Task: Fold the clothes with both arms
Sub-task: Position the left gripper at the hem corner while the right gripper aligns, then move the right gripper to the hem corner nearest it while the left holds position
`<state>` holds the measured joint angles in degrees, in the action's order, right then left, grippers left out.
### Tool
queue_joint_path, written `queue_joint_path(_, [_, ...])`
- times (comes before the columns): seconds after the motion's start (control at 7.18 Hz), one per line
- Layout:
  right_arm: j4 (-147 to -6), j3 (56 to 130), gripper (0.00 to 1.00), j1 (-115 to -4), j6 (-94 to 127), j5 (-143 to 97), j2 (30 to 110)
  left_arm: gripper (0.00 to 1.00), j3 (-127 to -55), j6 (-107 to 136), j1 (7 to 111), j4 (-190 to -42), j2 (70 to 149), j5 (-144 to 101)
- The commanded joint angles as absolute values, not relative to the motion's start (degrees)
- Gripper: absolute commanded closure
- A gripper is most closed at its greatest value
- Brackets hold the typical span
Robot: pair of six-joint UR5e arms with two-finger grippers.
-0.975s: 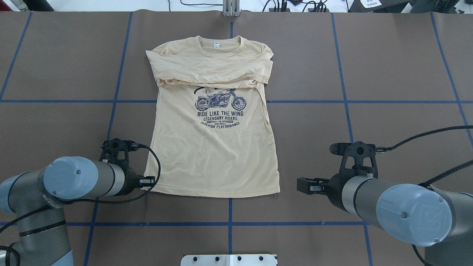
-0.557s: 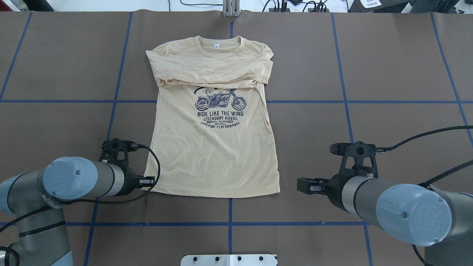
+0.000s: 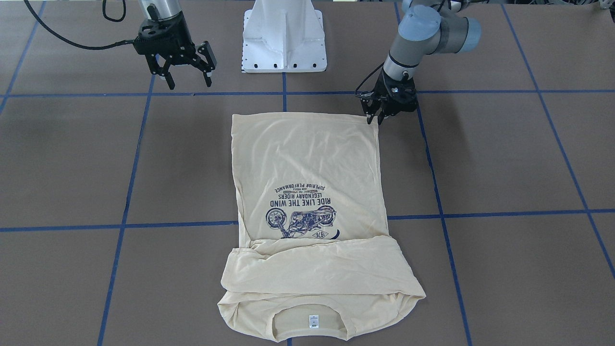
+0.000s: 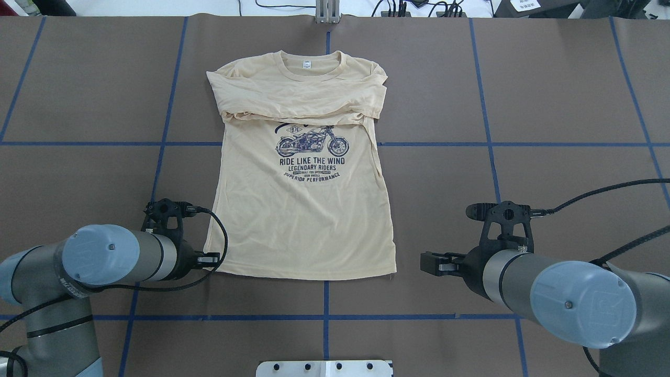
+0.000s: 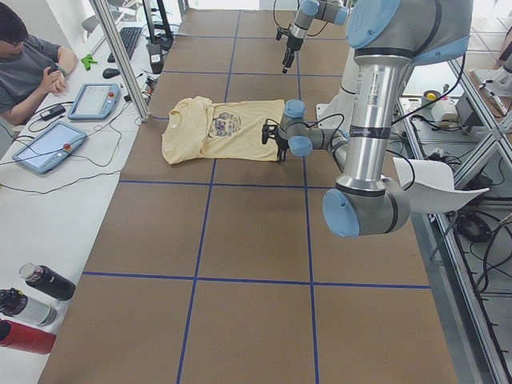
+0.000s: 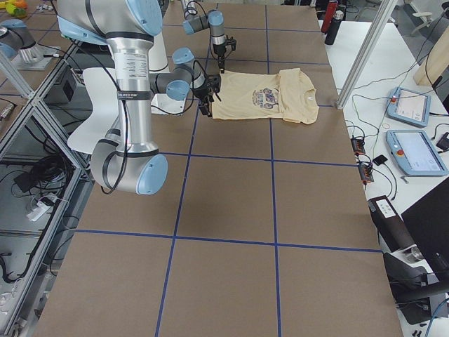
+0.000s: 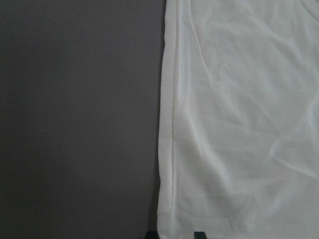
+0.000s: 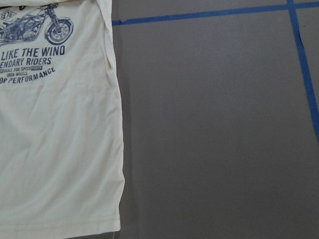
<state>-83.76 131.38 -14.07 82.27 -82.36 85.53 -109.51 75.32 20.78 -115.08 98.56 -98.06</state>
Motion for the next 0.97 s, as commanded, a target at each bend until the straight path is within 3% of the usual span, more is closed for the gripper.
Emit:
queue_joint_path(0.0, [-83.8, 131.3, 0.0, -14.1, 82.3, -82.4, 85.5, 0.67, -109.5, 75.3, 20.6, -115.0, 98.5, -98.0])
queue_joint_path(0.14, [-83.8, 131.3, 0.0, -14.1, 82.3, -82.3, 85.5, 0.73, -109.4, 75.3, 20.1, -115.0, 98.5, -98.0])
queue_joint_path(0.28, [-83.8, 131.2, 0.0, -14.1, 82.3, -82.4, 85.5, 0.91, -109.4, 75.3, 20.0, -114.9, 98.5, -98.0])
queue_joint_path(0.42, [-83.8, 131.1, 0.0, -14.0, 82.3, -82.2, 85.5, 1.0, -109.5, 75.3, 20.1, -114.8, 98.5, -98.0])
queue_joint_path(0.56, [-83.8, 130.3, 0.0, -13.8, 82.4, -81.7, 84.9, 1.0, -109.8, 75.3, 20.1, -114.8, 98.4, -98.0])
queue_joint_path(0.84, [-83.8, 122.1, 0.01, -12.8, 83.0, -78.6, 77.7, 1.0, -110.4, 75.3, 20.0, -114.7, 98.5, -98.1])
